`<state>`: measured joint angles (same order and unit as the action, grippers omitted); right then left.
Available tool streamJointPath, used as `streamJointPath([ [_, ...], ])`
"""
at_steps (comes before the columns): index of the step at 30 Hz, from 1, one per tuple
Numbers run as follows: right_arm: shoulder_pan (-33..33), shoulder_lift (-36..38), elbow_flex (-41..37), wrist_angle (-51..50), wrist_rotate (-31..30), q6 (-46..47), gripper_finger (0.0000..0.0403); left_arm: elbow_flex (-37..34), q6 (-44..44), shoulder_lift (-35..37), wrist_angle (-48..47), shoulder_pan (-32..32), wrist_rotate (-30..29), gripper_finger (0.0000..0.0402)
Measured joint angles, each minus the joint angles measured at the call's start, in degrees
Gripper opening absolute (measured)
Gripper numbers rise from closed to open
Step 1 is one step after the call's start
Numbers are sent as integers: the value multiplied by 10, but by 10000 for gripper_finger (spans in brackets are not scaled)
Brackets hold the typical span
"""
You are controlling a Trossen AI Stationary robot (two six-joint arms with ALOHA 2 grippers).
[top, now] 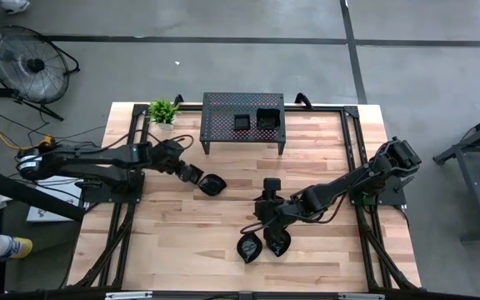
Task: Pick & Place Mini shaped plates
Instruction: Stack the square plate on top of the square plate on the shelf
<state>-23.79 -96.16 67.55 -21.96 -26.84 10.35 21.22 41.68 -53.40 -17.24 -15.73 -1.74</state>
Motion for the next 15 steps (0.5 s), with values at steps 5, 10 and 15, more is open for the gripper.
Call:
streamJointPath([
  [5, 0, 0, 0, 4, 3, -4, 197, 18, -14, 32, -5, 0, -31, 1],
  [10, -2, -1, 0, 46, 3, -56, 197, 42, -30, 53, 14, 12, -67, 1],
  [15, -17, -14, 0, 98, -29, -143, 197, 60, -41, 52, 49, 49, -128, 1],
])
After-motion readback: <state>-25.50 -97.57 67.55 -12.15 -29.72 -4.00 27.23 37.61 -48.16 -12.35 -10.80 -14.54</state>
